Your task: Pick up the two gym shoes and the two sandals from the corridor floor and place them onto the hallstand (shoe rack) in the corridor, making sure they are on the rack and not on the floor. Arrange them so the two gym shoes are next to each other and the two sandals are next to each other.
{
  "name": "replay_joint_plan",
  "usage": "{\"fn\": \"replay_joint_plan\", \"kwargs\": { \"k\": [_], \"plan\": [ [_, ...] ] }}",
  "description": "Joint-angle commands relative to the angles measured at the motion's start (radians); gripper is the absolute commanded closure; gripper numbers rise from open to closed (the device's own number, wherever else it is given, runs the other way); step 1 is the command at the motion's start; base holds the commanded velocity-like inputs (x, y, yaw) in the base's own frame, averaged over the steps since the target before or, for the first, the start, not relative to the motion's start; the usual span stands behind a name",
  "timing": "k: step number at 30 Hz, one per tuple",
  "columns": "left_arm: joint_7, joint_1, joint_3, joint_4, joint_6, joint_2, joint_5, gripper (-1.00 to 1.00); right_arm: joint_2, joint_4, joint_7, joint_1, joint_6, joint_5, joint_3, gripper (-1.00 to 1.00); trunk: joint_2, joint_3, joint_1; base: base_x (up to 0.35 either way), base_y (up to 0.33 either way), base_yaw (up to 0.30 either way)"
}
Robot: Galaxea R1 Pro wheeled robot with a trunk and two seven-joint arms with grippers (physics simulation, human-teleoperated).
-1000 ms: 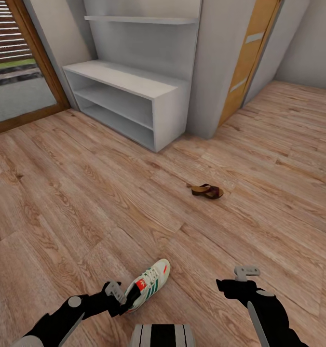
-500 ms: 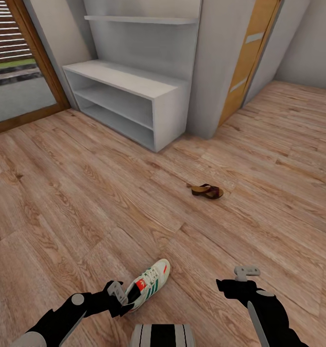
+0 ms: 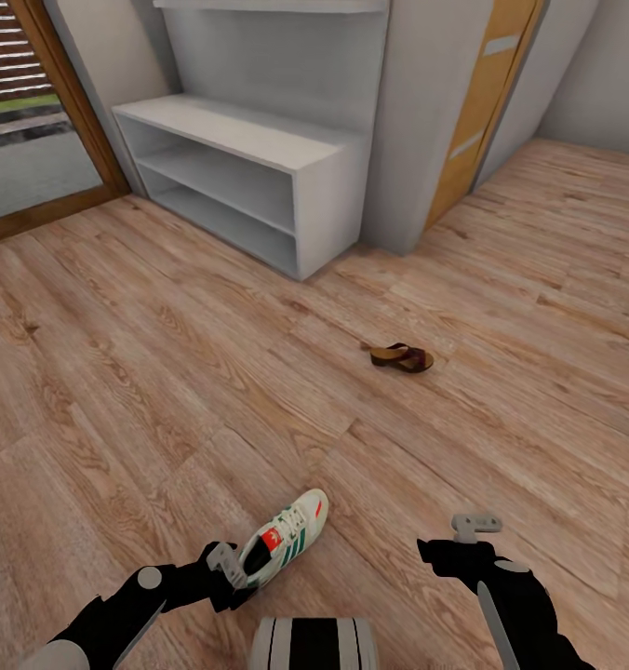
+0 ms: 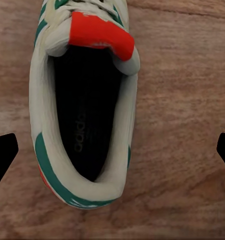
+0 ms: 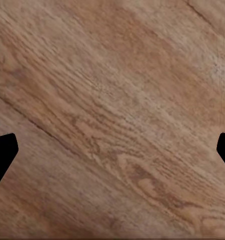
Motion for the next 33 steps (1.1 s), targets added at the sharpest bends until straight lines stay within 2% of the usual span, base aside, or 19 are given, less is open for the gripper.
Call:
{"fn": "replay_joint_plan", "kwargs": {
  "k": [1,3,7,20,33],
  "plan": [
    [0.002,-0.001,-0.003,0.0,-0.006,0.001,-0.005,-1.0,0.0,-0.001,0.001,0.0,0.005,0.0,0.0,-1.0,-0.001,-0.005,0.0,0.0,0.0,0.0],
    [0.002,-0.001,-0.003,0.0,-0.006,0.001,-0.005,-1.0,0.0,-0.001,0.0,0.0,0.005,0.0,0.0,-1.0,-0.001,-0.012,0.001,0.0,0.0,0.0],
    [0.002,-0.001,-0.002,0.0,-0.006,0.002,-0.005,-1.0,0.0,-0.002,0.0,0.0,0.004,0.0,0.0,-1.0,-0.001,-0.012,0.001,0.0,0.0,0.0],
    [0.004,-0.001,0.004,0.0,-0.006,0.004,-0.005,-1.0,0.0,-0.001,0.001,0.0,0.005,0.0,0.0,-1.0,-0.004,-0.063,0.007,0.0,0.0,0.0],
    [0.004,-0.001,0.007,0.0,-0.006,0.006,-0.004,-1.0,0.0,-0.001,0.001,0.0,0.005,0.0,0.0,-1.0,-0.004,-0.063,0.007,0.0,0.0,0.0]
  ]
}}
